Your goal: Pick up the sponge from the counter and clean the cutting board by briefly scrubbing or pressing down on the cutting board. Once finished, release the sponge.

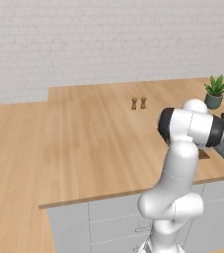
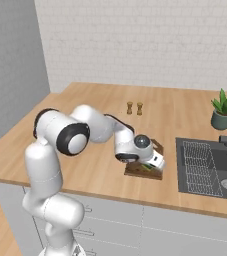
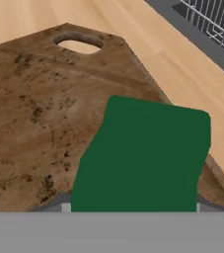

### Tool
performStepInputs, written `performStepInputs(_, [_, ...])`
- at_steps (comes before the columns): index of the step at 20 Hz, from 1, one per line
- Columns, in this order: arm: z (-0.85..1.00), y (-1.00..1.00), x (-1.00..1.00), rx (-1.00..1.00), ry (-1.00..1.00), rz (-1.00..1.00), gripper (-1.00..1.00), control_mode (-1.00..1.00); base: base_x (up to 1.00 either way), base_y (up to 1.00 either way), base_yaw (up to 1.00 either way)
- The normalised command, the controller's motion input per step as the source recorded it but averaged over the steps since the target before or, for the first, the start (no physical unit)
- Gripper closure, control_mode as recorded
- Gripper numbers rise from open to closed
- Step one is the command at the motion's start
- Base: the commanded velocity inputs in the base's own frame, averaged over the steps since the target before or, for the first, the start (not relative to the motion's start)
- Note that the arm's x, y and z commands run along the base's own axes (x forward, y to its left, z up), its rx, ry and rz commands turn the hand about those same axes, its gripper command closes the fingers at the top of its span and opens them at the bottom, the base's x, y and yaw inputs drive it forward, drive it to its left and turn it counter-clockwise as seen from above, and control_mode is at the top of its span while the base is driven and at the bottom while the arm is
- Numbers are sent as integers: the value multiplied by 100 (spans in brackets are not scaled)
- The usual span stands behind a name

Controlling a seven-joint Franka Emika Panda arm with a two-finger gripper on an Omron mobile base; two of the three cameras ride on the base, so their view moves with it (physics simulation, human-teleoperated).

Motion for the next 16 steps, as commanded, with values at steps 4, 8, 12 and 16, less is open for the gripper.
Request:
performStepInputs(4, [-2, 73, 13, 0, 0, -3, 100, -100, 0, 0, 0])
performStepInputs(8, [-1, 57, 31, 0, 0, -1, 100, -100, 0, 0, 0])
performStepInputs(12, [-1, 12, 37, 0, 0, -2, 100, -100, 0, 0, 0])
performStepInputs(16, [0, -5, 41, 0, 0, -3, 100, -100, 0, 0, 0])
